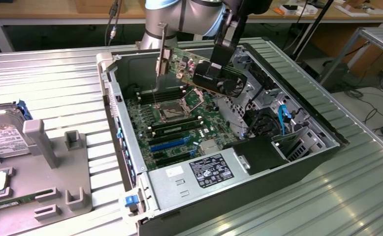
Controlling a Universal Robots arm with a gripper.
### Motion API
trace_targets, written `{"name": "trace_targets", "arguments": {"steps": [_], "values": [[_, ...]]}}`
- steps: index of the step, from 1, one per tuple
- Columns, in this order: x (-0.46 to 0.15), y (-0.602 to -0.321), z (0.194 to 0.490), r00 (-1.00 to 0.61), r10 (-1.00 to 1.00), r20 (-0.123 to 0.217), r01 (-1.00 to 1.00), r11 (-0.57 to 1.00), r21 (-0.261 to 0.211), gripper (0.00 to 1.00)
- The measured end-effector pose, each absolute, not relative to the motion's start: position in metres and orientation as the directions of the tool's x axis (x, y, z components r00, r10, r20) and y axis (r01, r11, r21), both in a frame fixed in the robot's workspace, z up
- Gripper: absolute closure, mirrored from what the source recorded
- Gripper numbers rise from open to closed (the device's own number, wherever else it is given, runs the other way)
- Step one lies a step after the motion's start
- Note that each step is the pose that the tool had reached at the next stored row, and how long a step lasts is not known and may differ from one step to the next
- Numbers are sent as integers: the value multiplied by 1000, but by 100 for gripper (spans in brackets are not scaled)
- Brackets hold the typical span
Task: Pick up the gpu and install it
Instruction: 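Insert the gpu into the slot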
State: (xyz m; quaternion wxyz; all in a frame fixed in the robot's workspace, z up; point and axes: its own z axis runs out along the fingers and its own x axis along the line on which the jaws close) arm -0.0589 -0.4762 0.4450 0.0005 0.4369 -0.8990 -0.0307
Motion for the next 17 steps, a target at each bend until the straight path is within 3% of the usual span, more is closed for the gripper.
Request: {"name": "trace_targets", "arguments": {"steps": [17], "values": [[-59, -476, 445, -510, -860, -26, -860, 508, 56, 73]]}}
